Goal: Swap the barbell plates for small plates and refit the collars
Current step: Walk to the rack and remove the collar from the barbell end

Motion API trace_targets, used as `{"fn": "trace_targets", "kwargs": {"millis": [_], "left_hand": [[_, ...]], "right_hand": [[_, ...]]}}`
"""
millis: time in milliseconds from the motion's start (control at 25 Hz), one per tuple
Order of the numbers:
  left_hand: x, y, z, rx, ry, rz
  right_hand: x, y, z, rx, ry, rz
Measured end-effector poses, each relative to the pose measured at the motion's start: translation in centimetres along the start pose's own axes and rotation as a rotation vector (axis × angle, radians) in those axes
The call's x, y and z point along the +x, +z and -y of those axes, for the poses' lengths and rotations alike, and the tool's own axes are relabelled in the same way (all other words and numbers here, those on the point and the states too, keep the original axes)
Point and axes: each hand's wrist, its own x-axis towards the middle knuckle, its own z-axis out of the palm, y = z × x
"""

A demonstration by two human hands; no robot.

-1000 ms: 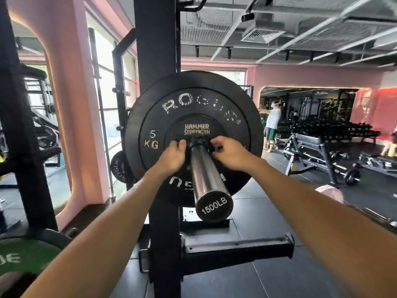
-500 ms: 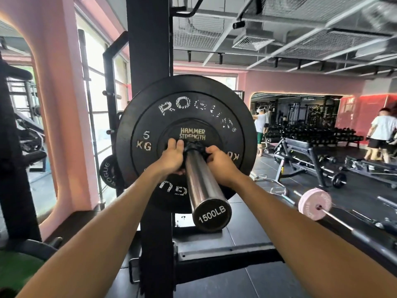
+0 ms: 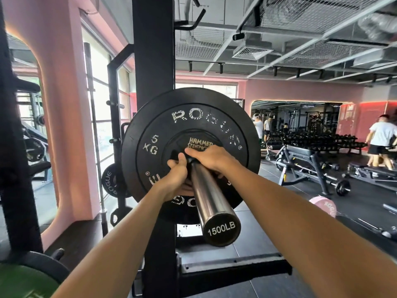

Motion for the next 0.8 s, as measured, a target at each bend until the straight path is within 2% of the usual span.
{"fn": "trace_targets", "kwargs": {"millis": [200,360,560,800], "left_hand": [[0.1,0.4,-0.8,-0.063,-0.112,0.079],[0.2,1.0,-0.9,-0.215,-0.079,-0.005],[0.3,1.6,-0.9,-0.286,-0.033,-0.053],[0.7,1.1,-1.1,-0.244,-0.026,-0.091]], "right_hand": [[0.6,-0.3,0.5,-0.138,-0.051,-0.038],[1.0,-0.8,0.8,-0.239,-0.128,-0.054],[1.1,-0.9,0.6,-0.265,-0.206,-0.093],[1.3,-0.8,0.2,-0.209,-0.243,-0.126]]}}
